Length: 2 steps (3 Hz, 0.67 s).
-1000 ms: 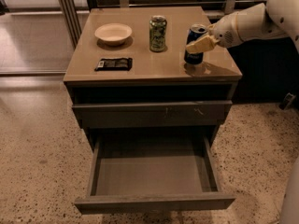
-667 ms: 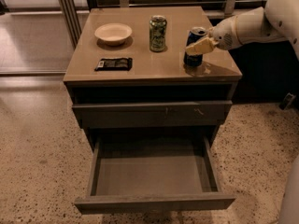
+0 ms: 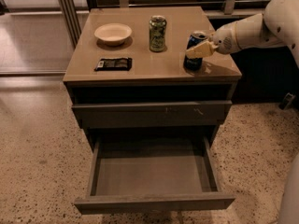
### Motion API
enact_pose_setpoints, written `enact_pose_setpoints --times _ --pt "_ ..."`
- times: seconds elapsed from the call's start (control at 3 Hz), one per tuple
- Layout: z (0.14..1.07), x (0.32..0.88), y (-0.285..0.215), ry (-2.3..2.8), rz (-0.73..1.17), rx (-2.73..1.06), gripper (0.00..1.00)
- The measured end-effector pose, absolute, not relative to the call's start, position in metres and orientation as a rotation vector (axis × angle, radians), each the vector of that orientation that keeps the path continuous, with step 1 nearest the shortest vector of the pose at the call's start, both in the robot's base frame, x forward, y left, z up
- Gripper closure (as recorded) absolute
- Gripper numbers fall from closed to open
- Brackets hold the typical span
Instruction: Pick pepsi can from middle drawer and place on counter
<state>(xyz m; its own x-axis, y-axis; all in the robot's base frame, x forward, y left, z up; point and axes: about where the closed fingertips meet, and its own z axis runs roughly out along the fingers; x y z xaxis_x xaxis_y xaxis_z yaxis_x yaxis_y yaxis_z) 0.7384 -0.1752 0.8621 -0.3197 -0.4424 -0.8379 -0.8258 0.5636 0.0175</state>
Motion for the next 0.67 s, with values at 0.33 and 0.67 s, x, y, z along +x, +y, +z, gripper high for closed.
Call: enact_pose_setpoints --times 0.33,0.67 --pt "0.8616 0.7384 -0.1752 1.957 0.577 -1.020 0.83" --pt "0.8616 0.7384 -0.1752 1.957 0.577 -1.020 0.60"
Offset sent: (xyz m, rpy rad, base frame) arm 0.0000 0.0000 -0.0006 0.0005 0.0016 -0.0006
